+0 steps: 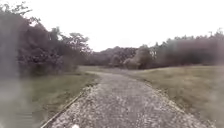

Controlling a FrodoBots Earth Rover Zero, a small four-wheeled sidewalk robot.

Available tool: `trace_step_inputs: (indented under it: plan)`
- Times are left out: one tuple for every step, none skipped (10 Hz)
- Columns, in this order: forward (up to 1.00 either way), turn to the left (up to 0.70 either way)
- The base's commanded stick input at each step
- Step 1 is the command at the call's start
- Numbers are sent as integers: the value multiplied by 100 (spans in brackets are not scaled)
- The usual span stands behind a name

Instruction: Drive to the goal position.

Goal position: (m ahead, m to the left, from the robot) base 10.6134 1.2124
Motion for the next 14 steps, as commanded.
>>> trace_step_inputs:
  plan:
    - [100,0]
    - [100,0]
    - [100,0]
    - [100,0]
    - [100,0]
    - [100,0]
    - [100,0]
    - [100,0]
    - [100,0]
    - [100,0]
    - [100,0]
    - [100,0]
    - [100,0]
    - [100,0]
